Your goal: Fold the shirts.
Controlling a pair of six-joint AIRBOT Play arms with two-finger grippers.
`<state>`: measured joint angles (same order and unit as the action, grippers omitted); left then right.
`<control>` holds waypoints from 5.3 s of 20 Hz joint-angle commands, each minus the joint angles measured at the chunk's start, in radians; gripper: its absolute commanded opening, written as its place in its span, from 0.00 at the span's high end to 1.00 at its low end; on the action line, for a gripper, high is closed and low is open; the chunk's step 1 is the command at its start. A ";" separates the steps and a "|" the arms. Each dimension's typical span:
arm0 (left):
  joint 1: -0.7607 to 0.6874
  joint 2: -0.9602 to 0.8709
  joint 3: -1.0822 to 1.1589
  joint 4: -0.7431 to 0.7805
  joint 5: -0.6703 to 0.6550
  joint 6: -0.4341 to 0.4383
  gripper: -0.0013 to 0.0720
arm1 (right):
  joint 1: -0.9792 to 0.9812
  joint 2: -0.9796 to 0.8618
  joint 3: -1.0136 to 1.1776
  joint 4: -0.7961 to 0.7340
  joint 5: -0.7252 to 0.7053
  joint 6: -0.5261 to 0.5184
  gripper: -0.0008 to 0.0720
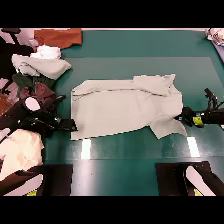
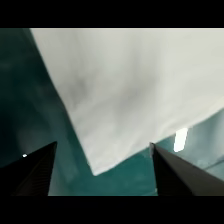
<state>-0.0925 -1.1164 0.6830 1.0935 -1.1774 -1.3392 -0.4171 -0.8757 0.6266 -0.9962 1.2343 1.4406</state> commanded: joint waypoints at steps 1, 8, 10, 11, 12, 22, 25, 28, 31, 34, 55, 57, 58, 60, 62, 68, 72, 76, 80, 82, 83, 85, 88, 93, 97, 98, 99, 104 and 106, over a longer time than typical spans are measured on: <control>0.000 -0.001 -0.060 -0.058 -0.037 0.032 0.00 | -0.004 0.002 0.001 0.001 -0.002 -0.002 0.97; 0.000 -0.001 -0.088 -0.183 0.060 0.040 0.32 | -0.004 0.002 0.001 0.003 0.005 -0.001 0.97; 0.000 -0.001 -0.087 -0.183 0.092 0.040 0.88 | -0.004 0.002 0.001 0.011 0.007 -0.002 0.97; 0.000 -0.001 -0.079 -0.185 0.105 0.041 0.95 | -0.003 0.002 0.001 0.011 0.007 -0.002 0.97; 0.000 0.000 -0.064 -0.186 0.104 0.040 0.95 | -0.002 0.002 0.001 0.010 0.008 -0.002 0.97; 0.000 0.335 -0.013 0.005 0.133 -0.257 0.95 | -0.058 0.208 0.003 0.031 0.007 0.018 0.97; 0.000 0.335 -0.013 0.006 0.320 -0.350 0.95 | -0.095 0.219 0.005 0.129 -0.059 0.015 0.97; 0.000 0.335 -0.013 0.009 0.521 -0.411 0.95 | -0.045 0.123 0.070 0.176 -0.099 -0.019 0.97; 0.000 0.261 0.017 0.014 0.584 -0.425 0.95 | 0.071 -0.039 0.216 0.161 -0.190 -0.024 0.97; 0.000 0.088 0.126 0.020 0.615 -0.406 0.95 | 0.154 -0.235 0.378 0.154 -0.203 -0.024 0.97; 0.000 -0.489 0.592 0.029 0.583 -0.257 0.95 | 0.214 -0.810 0.888 -0.072 -0.058 0.015 0.97; 0.000 -0.512 0.605 0.032 0.583 -0.255 0.94 | 0.222 -0.820 0.888 -0.074 -0.089 -0.002 0.96; 0.000 -0.513 0.607 0.033 0.595 -0.249 0.92 | 0.222 -0.820 0.888 -0.082 -0.113 -0.009 0.96; 0.000 -0.517 0.624 0.066 0.593 -0.249 0.85 | 0.217 -0.820 0.888 -0.081 -0.146 -0.009 0.72; 0.000 -0.525 0.647 0.105 0.555 -0.253 0.62 | 0.200 -0.820 0.888 -0.080 -0.161 -0.009 0.63; 0.000 -0.525 0.843 0.320 0.318 -0.248 0.00 | 0.132 -0.748 0.888 -0.325 -0.148 -0.008 0.10; -0.027 -0.525 1.052 0.328 0.176 -0.249 0.00 | 0.048 -0.663 0.865 -0.325 -0.098 0.034 0.04; -0.188 -0.537 1.070 0.323 0.193 -0.220 0.01 | -0.059 -0.638 0.707 -0.072 -0.050 -0.065 0.01; -0.334 -0.595 1.073 0.399 0.189 -0.223 0.18 | -0.181 -0.717 0.647 0.147 0.032 -0.236 0.00; -0.352 -0.621 1.075 0.400 0.175 -0.222 0.27 | -0.223 -0.764 0.647 0.295 0.070 -0.341 0.00; -0.356 -0.633 1.077 0.400 0.171 -0.223 0.27 | -0.238 -0.790 0.653 0.362 0.088 -0.386 0.00; -0.357 -0.654 1.095 0.400 0.153 -0.223 0.27 | -0.238 -0.856 0.711 0.359 0.118 -0.419 0.00; -0.357 -0.681 1.135 0.387 0.157 -0.224 0.27 | -0.196 -0.941 0.780 0.335 0.131 -0.419 0.00; -0.365 -0.724 1.158 0.204 0.145 -0.152 0.27 | -0.082 -1.023 0.822 0.331 0.118 -0.444 0.00; -0.386 -0.752 1.160 0.097 0.194 -0.095 0.27 | -0.010 -1.055 0.838 0.327 0.073 -0.449 0.00; -0.391 -0.761 1.160 0.073 0.227 -0.096 0.27 | 0.010 -1.055 0.838 0.322 0.058 -0.452 0.00; -0.391 -0.768 1.160 0.041 0.262 -0.097 0.27 | 0.026 -1.055 0.838 0.313 0.053 -0.452 0.00; -0.391 -0.777 1.160 0.018 0.277 -0.100 0.27 | -0.012 -1.013 0.839 0.235 0.051 -0.446 0.00; -0.391 -0.777 1.160 0.022 0.276 -0.100 0.27 | -0.082 -0.983 0.838 0.237 0.052 -0.426 0.00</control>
<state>-0.4828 -1.8904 1.8420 1.1297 -0.9100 -1.4422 -0.4446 -1.8904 1.4639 -0.7334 1.2961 0.9974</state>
